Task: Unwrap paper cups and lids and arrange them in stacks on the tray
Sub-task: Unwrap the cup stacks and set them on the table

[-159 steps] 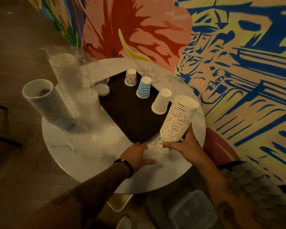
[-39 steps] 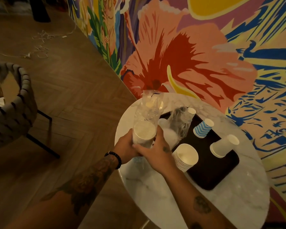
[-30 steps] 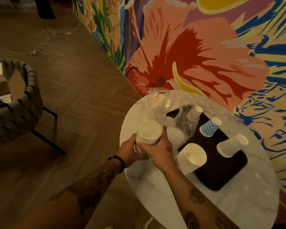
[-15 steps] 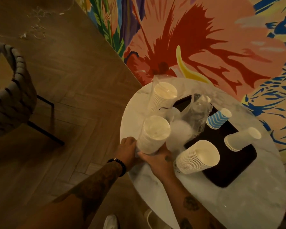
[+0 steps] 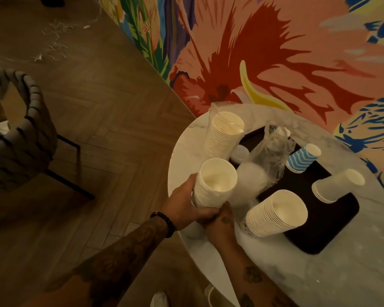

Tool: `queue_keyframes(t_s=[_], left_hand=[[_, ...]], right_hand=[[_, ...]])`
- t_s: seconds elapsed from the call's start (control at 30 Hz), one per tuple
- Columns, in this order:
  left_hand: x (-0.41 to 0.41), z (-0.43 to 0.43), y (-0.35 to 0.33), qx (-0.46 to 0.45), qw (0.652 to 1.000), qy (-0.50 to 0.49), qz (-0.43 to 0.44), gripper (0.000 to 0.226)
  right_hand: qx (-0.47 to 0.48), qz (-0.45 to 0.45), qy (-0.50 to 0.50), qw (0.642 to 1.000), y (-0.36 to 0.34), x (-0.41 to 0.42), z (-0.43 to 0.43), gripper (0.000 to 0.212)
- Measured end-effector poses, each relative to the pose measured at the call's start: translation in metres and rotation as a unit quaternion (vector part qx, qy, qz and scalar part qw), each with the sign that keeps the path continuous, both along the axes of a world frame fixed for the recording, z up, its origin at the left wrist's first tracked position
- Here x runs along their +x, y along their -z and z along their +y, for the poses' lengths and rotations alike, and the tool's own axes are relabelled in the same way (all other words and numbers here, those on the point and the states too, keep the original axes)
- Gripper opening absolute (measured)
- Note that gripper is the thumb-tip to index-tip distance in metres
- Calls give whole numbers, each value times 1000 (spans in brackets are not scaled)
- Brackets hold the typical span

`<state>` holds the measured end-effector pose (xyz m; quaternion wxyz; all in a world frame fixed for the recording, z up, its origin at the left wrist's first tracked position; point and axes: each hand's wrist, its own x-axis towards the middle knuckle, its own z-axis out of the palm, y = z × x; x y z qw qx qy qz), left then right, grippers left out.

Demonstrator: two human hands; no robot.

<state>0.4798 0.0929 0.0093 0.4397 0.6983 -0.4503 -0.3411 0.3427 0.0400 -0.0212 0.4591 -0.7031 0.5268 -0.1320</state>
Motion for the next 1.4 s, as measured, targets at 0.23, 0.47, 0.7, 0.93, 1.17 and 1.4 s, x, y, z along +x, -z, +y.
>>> queue_keyframes(t_s=[0.23,0.47,0.7,0.93,1.17,1.4], left_hand=[[-5,1,7,42,999,0,-4,84],[0,3,38,128,985,-4,-118,65],[-1,1,40,172,958,40,-227,95],[-12,2,12,3,997,-31,-68,62],[-15,6,27,51,996,-44,-60,60],[-12,4,30,53,994,-35,-91,27]], right_hand=[[-26,-96,-38,994,-6,-2,-2,94],[6,-156,-66,986,-15,-19,3,102],[-37,-177,-32,983,-39,-1,-1,84],[-33,-141,-14,989,-35,4,-8,84],[-26,-71,-64,995,-28,0,-9,71],[-39,-64,-46,996,-23,4,-10,91]])
